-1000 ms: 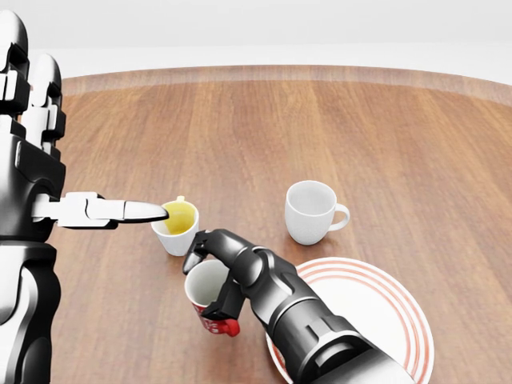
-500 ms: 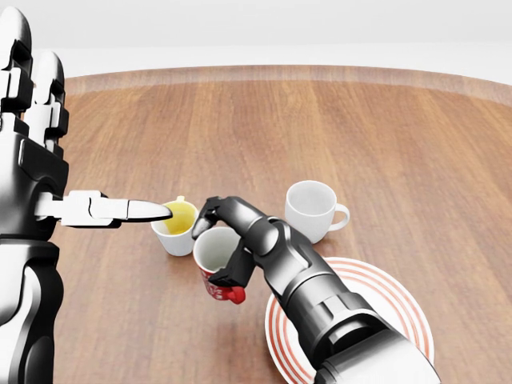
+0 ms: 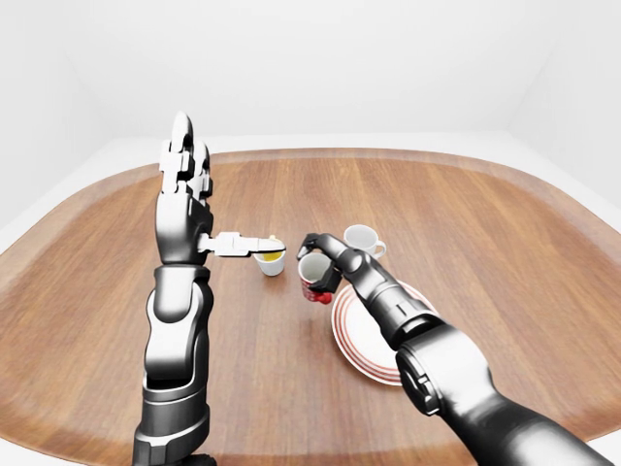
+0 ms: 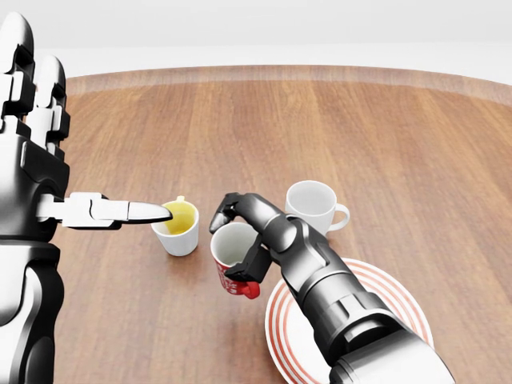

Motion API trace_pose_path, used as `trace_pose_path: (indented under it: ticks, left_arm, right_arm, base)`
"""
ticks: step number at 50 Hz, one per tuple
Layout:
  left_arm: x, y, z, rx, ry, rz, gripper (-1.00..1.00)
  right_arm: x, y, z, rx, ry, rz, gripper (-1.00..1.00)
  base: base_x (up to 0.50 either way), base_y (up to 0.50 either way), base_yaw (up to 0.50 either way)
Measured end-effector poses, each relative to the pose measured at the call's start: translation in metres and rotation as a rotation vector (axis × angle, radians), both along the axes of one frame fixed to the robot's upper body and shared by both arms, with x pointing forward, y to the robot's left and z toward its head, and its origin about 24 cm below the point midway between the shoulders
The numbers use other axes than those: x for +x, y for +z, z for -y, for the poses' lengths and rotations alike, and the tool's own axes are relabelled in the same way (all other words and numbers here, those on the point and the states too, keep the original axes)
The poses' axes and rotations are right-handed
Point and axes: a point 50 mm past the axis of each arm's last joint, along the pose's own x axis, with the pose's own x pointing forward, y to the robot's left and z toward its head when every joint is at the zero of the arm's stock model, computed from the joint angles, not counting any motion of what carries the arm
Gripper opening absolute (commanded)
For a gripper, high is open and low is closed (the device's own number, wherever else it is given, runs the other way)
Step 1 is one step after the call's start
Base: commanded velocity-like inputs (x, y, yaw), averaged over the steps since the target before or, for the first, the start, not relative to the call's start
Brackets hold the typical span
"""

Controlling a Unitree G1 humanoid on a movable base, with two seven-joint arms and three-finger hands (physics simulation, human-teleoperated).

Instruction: Pick up the red mug and put it on the plate

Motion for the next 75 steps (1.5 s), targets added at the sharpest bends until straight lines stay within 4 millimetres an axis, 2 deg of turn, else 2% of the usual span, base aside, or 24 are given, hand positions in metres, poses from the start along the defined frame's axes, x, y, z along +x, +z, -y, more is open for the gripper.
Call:
trace_pose_path:
  ticks: [33,75]
  left_arm:
    - [0.001,-0.005,0.001,0.001,-0.001,-0.019,1.0]
    - [0.002,-0.005,-0.002,-0.001,0.008,-0.023,1.0]
  right_arm:
    - [0.001,-0.007,0.032,-0.017,-0.053,0.017,-1.0]
    - [-0.013,-0.031,0.076,-0.061,-0.122,-0.002,-1.0]
  base:
    - [0.0,0.0,0.0]
    - [0.0,0.0,0.0]
